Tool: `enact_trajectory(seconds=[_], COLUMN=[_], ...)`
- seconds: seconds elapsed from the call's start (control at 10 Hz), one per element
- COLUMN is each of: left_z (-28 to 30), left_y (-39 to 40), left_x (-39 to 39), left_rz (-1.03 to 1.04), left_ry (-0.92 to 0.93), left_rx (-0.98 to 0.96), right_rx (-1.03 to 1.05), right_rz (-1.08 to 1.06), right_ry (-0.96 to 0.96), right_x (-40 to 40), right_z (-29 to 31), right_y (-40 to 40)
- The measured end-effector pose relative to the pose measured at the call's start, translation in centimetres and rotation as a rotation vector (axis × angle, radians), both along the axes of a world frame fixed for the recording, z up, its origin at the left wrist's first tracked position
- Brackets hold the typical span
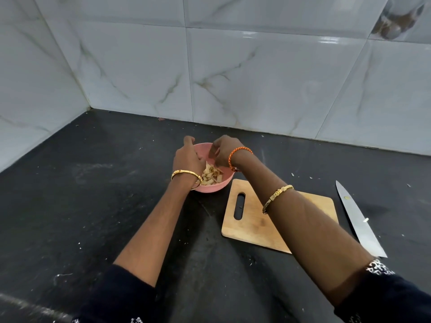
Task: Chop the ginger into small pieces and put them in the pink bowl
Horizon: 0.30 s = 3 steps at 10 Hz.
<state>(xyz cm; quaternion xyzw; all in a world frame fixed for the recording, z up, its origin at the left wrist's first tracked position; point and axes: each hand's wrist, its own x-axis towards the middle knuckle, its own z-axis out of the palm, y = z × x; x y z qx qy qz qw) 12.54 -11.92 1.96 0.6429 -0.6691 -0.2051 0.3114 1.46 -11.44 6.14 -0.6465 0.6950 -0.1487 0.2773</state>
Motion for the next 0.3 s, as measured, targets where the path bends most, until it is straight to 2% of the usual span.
enact_trajectory(seconds=[0.1,0.3], left_z=[0.3,0.61], left_y=[-0.03,0.33], left_x=[0.11,0.38], left_rz=[0.003,0.018], left_ry=[-0.029,-0.015], left_rx=[0.021,0.043], right_rx=[-0.029,-0.23], right_rz=[-0.011,-0.114], right_ry=[-0.037,-0.206], right_x=[0.03,-0.2], right_z=[0.13,0.4], right_y=[0.3,0.39])
